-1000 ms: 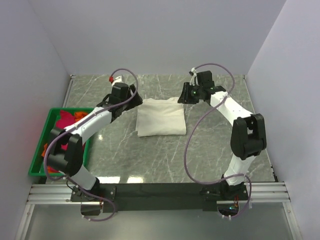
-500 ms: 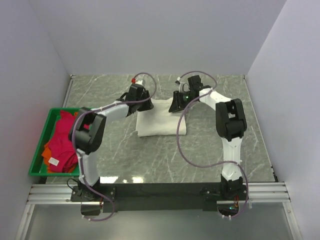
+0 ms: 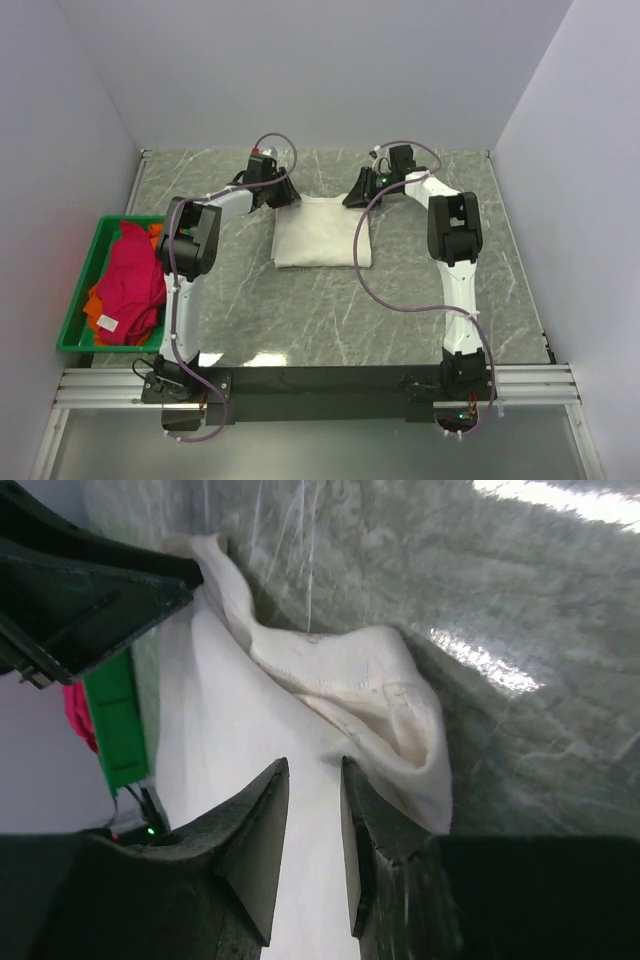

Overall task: Fold and stack the t-shirts
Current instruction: Fold the tshirt

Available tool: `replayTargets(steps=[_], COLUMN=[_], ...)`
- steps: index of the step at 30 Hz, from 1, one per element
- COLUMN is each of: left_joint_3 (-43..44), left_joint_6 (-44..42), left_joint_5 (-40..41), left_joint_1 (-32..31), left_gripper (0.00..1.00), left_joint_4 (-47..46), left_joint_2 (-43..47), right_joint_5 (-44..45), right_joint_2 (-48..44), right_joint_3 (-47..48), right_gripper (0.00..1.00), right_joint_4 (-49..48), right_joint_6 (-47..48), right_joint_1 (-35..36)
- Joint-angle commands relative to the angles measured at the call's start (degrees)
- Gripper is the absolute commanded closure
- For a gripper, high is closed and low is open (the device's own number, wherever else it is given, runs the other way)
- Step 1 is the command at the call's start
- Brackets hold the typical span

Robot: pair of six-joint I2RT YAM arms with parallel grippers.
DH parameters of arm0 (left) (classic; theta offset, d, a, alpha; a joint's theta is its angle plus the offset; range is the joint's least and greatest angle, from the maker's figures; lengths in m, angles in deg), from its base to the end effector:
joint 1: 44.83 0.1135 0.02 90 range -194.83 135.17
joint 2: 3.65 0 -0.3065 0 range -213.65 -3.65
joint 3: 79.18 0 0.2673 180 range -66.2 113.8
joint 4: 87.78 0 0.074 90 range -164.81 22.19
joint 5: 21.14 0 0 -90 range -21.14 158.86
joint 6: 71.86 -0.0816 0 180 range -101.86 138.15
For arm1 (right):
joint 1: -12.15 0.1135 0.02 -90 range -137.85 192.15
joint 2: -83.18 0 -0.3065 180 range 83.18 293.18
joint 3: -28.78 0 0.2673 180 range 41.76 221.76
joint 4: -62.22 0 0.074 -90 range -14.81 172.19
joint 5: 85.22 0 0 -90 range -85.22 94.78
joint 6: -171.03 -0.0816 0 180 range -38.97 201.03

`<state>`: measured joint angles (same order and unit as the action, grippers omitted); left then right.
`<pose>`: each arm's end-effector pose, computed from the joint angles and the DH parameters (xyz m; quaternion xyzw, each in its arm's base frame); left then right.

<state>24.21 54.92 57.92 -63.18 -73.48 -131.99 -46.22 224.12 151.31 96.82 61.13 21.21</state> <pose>0.5379 -0.1947 0.1436 -0.1037 0.8943 -0.2738 0.3383 0.5697 0.1551 0.1221 -0.0551 0.8650 0.4669 0.1751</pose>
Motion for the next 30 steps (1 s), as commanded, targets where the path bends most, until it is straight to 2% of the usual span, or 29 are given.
replayTargets(steps=[1, 5, 8, 9, 11, 12, 17, 18, 20, 22, 23, 25, 26, 30], left_joint_3=[1.17, 0.82, -1.28, -2.16, -4.97, -6.11, -15.95, -19.36, -23.51, -29.31, -31.24, -36.69, -38.02, -40.58], left_joint_6=[1.46, 1.81, 2.6, 2.95, 4.43, 5.14, 9.97, 10.68, 12.96, 14.81, 16.47, 17.8, 18.5, 17.81], left_joint_5=[-3.21, -3.21, -3.56, -3.56, -3.3, -2.69, 0.56, 0.74, 0.66, 0.74, 0.66, 1.18, 1.27, 2.32], left_joint_1=[1.3, 1.91, 1.91, 1.83, 1.74, 1.65, -1.24, -1.95, -4.22, -5.38, -6.16, -6.61, -6.79, -6.88], left_gripper=[0.58, 0.54, 0.43, 0.36, 0.3, 0.25, 0.23, 0.26, 0.34, 0.46, 0.56, 0.68, 0.79, 0.9], left_joint_4=[0.44, -0.09, -0.88, -0.88, -0.88, -0.88, 1.05, 1.66, 0.62, -0.87, -2.54, -5.52, -6.06, -7.3], left_joint_2=[-0.69, 4.13, 9.91, 11.6, 16.87, 18.71, 30.67, 32.08, 35.69, 38.14, 38.85, 40.17, 40.09, 37.29], right_joint_5=[-2.17, -3.14, -3.4, -3.49, -3.49, -3.49, -3.93, -3.93, -3.14, -3.14, -2.88, -2.7, -2.18, -1.91], right_joint_2=[-0.23, -4.09, -10.94, -12.78, -18.14, -20.08, -31.94, -33.18, -35.73, -36.26, -36.09, -34.43, -33.55, -26.98], right_joint_3=[0.83, 0.4, -4.34, -7.57, -10.84, -15.12, -29.99, -34.98, -39.14, -43.1, -43.98, -44.87, -44.78, -43.47], right_gripper=[0.65, 0.65, 0.65, 0.64, 0.63, 0.63, 0.63, 0.63, 0.65, 0.66, 0.68, 0.7, 0.72, 0.77], right_joint_4=[-6.5, -8.88, -13.95, -15.37, -17.92, -19.33, -29.33, -31.54, -36.62, -39.63, -41.82, -42.54, -41.76, -41.75], right_joint_6=[-7.08, -10.15, -13.04, -14.02, -15.34, -17.08, -23.67, -24.74, -27.89, -29.4, -30.36, -29.85, -28.71, -27.39], right_joint_1=[-0.45, -0.71, -0.62, -0.54, -0.19, -0.01, 4.2, 5.34, 9.21, 11.84, 14.56, 16.86, 18.61, 19.86])
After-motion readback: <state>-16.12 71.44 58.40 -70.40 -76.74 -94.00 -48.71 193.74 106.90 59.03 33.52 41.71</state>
